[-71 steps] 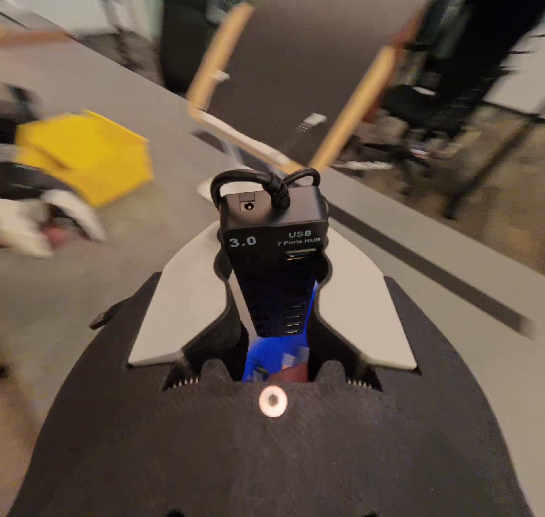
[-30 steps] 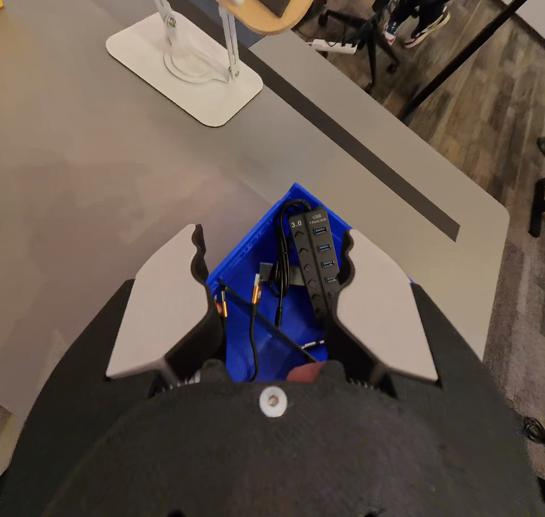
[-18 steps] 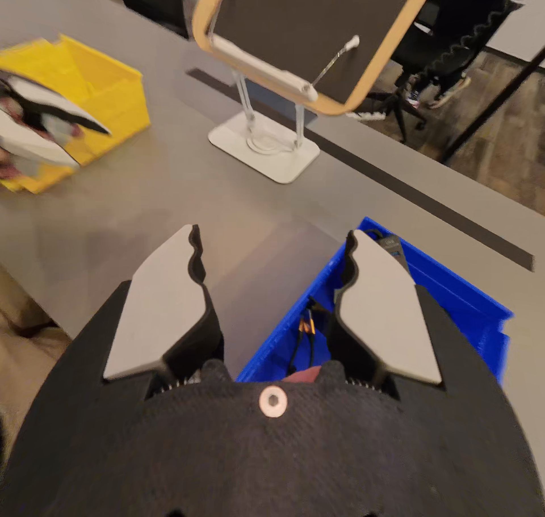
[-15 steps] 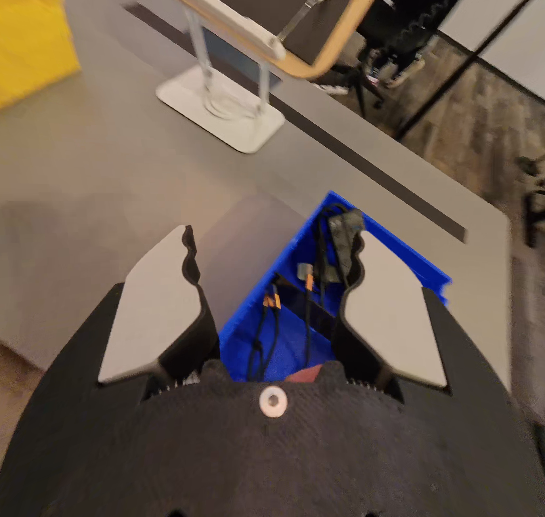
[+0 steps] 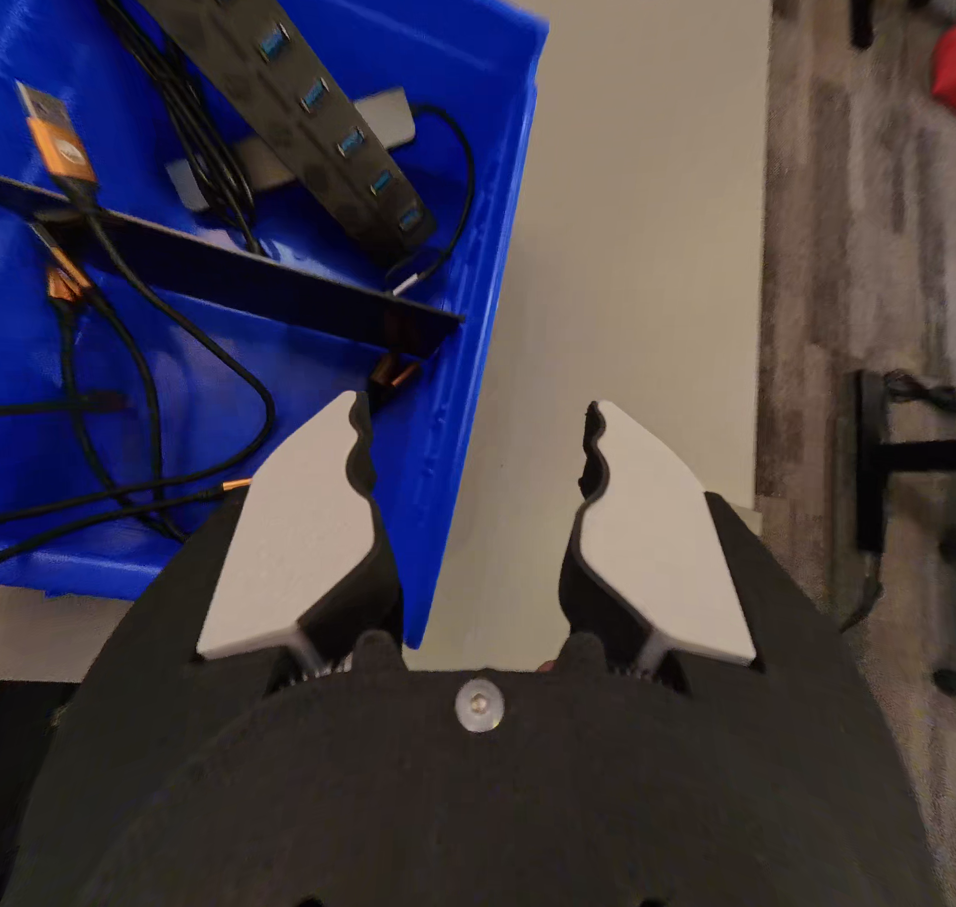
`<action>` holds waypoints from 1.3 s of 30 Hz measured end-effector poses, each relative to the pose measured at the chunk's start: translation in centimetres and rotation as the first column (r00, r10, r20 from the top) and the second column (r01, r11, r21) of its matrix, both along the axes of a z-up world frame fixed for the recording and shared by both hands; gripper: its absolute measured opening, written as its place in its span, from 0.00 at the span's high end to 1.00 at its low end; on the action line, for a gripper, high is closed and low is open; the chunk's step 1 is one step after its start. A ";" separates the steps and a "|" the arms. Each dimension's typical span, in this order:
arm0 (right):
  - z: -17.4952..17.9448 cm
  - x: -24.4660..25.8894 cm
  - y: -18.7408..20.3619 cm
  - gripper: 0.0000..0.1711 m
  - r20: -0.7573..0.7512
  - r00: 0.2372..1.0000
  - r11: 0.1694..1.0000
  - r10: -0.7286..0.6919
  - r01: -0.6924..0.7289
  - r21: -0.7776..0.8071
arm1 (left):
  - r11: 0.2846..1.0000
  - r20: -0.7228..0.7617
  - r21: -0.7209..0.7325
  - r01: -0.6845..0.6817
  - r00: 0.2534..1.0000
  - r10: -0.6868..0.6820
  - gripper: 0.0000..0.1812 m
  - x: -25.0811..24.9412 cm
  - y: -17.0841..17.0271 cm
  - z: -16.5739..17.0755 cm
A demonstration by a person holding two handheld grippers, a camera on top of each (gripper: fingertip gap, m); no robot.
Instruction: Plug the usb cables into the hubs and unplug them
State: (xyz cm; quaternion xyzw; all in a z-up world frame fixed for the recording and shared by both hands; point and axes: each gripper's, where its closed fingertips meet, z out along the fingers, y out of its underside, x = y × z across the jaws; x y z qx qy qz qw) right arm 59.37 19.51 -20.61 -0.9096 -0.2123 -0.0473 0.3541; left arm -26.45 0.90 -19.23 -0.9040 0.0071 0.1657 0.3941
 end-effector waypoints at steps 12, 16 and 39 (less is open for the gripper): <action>-5.6 -0.3 -0.3 0.85 -0.084 0.996 0.982 0.039 -0.053 -0.184 | 0.977 0.325 -0.181 0.112 0.945 -0.048 0.92 1.0 -1.3 -8.5; -6.4 -0.9 0.1 0.91 -0.155 0.987 0.976 0.038 -0.070 -0.207 | 0.978 0.303 -0.171 0.119 0.951 -0.062 0.95 0.9 -1.1 -8.7; -6.3 -15.0 0.4 0.88 -0.268 0.946 0.962 0.180 -0.226 -0.154 | 0.995 0.428 0.064 0.070 0.899 -0.091 0.97 0.3 -0.1 -5.4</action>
